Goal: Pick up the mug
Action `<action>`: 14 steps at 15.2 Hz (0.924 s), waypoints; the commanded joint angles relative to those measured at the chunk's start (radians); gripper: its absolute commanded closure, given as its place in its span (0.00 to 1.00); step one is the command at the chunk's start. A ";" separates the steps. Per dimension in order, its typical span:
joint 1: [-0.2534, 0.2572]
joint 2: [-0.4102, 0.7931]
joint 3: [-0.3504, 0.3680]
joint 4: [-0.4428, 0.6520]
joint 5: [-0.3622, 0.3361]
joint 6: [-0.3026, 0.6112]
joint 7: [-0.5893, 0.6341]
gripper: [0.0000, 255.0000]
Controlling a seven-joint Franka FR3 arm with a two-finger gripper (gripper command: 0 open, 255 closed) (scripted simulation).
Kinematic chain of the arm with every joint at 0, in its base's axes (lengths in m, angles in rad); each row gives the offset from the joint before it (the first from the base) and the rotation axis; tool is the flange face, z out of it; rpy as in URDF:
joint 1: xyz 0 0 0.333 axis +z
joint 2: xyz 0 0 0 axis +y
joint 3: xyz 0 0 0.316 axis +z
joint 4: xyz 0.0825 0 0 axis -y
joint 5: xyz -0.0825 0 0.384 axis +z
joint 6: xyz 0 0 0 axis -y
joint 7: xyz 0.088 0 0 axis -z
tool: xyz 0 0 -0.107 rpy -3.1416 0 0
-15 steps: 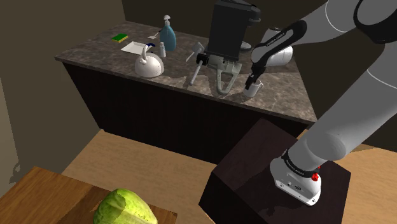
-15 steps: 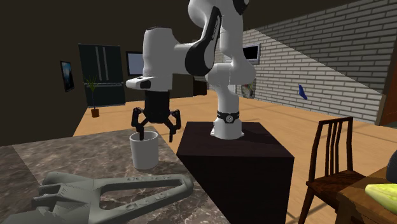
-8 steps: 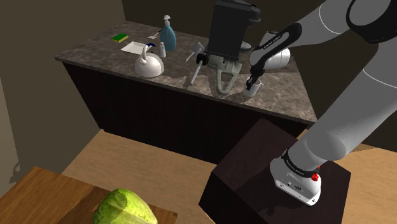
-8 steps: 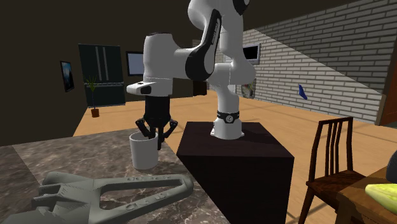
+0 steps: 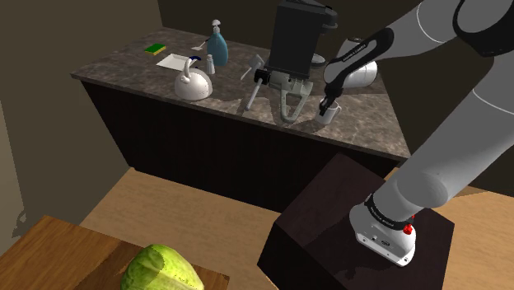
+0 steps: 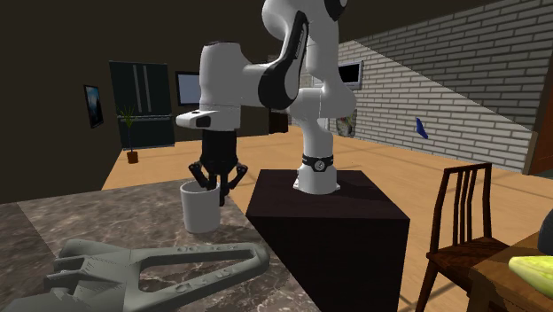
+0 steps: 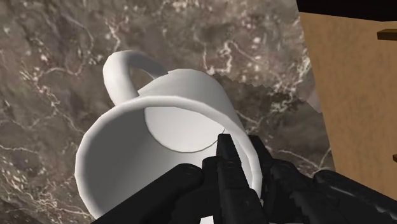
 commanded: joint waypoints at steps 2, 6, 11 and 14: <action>0.000 -0.035 -0.003 0.008 -0.027 -0.039 0.018 1.00; -0.001 -0.083 -0.003 0.022 -0.061 -0.097 0.042 1.00; -0.004 -0.139 0.002 0.045 -0.093 -0.171 0.064 1.00; -0.005 -0.160 0.005 0.056 -0.104 -0.202 0.071 1.00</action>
